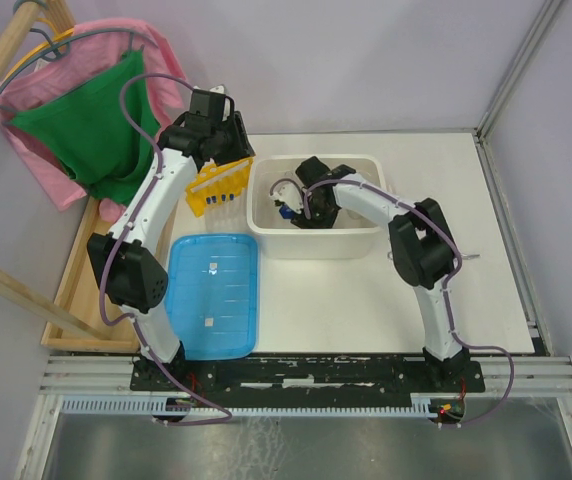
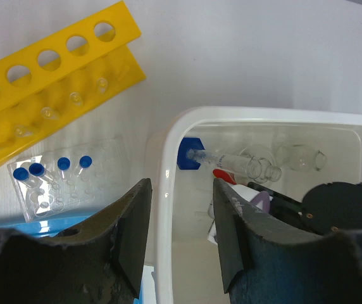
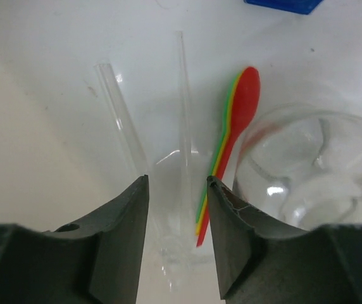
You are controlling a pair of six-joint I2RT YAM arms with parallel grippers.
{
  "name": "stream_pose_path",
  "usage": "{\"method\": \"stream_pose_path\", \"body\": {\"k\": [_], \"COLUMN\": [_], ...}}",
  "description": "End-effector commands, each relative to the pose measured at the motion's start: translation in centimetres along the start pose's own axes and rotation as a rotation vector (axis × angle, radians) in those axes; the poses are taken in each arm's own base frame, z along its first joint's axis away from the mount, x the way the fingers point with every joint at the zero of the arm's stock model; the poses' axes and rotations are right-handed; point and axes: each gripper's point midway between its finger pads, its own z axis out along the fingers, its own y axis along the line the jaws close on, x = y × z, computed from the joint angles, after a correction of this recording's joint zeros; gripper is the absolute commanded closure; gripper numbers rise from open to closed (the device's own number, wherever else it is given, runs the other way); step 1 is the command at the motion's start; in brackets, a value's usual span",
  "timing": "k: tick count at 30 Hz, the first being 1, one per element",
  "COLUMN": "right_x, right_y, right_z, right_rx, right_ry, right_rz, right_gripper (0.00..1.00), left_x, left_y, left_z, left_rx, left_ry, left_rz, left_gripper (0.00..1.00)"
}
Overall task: Organize the chemistry lab equipment
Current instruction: Place the chemistry item in the storage box, then pick up the chemistry item at the center of the board.
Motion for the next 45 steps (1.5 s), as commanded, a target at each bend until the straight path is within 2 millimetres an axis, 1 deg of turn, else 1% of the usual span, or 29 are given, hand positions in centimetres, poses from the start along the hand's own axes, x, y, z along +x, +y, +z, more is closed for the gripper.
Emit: {"method": "stream_pose_path", "body": {"k": [1,6,11,15,17,19,20,21,23,24,25,27,28,29,30,31,32,34,35,37,39,42,44,45], "right_x": [-2.6,-3.3,-4.3,-4.2,-3.0,-0.6,1.5,3.6,8.4,11.2,13.9,19.4,21.7,24.4,26.0,27.3,28.3,29.6,30.2,31.0,31.5,32.4,33.0,33.1], "right_y": [-0.7,-1.0,-2.0,-4.1,-6.7,-9.8,-11.5,-12.9,-14.6,-15.2,-15.5,-15.4,-14.9,-14.3,-13.2,-12.2,-11.2,-9.6,-8.6,-7.4,-6.9,-6.7,-6.8,-7.0], "right_z": [-6.4,-10.2,-15.1,-19.3,-21.8,-24.7,-26.7,-28.1,-30.0,-30.8,-31.2,-31.4,-31.0,-30.6,-29.2,-28.3,-27.4,-25.4,-24.5,-22.5,-20.8,-19.0,-18.4,-18.4], "right_rx": [0.073,0.120,0.235,0.371,0.507,0.681,0.796,0.859,0.926,0.955,0.974,0.977,0.967,0.957,0.921,0.910,0.903,0.887,0.870,0.806,0.721,0.650,0.633,0.631], "right_ry": [-0.112,-0.154,-0.236,-0.329,-0.378,-0.410,-0.404,-0.402,-0.371,-0.356,-0.334,-0.302,-0.306,-0.298,-0.298,-0.292,-0.282,-0.229,-0.189,-0.148,-0.167,-0.160,-0.135,-0.136], "right_rz": [0.009,-0.003,0.010,0.104,0.220,0.399,0.518,0.632,0.866,0.997,1.125,1.396,1.542,1.661,1.746,1.810,1.865,1.923,1.954,2.036,2.119,2.206,2.237,2.244], "right_gripper": [0.48,0.48,0.47,0.45,0.44,0.43,0.43,0.44,0.45,0.48,0.49,0.49,0.49,0.49,0.49,0.49,0.49,0.48,0.47,0.47,0.47,0.47,0.47,0.47], "left_x": [-1.8,-1.8,-1.7,-1.6,-1.6,-1.8,-1.8,-1.9,-2.1,-2.2,-2.4,-2.9,-3.2,-3.7,-3.7,-4.3,-4.5,-4.2,-3.3,-1.6,0.7,4.2,6.7,7.9], "left_y": [-0.9,-1.1,-1.0,-1.0,-1.0,-1.2,-1.3,-1.4,-1.6,-1.7,-1.9,-2.3,-2.5,-2.9,-3.8,-4.5,-5.8,-9.2,-11.8,-15.7,-19.1,-22.9,-25.1,-26.0], "left_z": [-2.0,-2.1,-2.1,-2.0,-2.0,-2.0,-2.0,-2.1,-2.1,-2.2,-2.3,-2.7,-3.0,-3.4,-3.5,-4.1,-4.5,-5.2,-5.6,-6.1,-6.4,-6.6,-7.0,-7.1], "left_rx": [0.043,0.050,0.048,0.046,0.049,0.054,0.058,0.064,0.071,0.075,0.082,0.089,0.084,0.074,0.075,0.075,0.092,0.156,0.210,0.316,0.412,0.501,0.556,0.579], "left_ry": [-0.061,-0.059,-0.057,-0.054,-0.055,-0.058,-0.060,-0.062,-0.065,-0.068,-0.070,-0.080,-0.087,-0.104,-0.110,-0.131,-0.146,-0.173,-0.176,-0.161,-0.135,-0.117,-0.108,-0.103], "left_rz": [0.018,0.015,0.011,0.011,0.011,0.011,0.010,0.009,0.009,0.010,0.015,0.029,0.048,0.077,0.118,0.152,0.194,0.273,0.318,0.375,0.419,0.505,0.575,0.615], "left_gripper": [0.49,0.49,0.49,0.49,0.49,0.49,0.49,0.49,0.49,0.49,0.49,0.49,0.50,0.50,0.50,0.50,0.50,0.50,0.50,0.50,0.50,0.50,0.50,0.49]}}
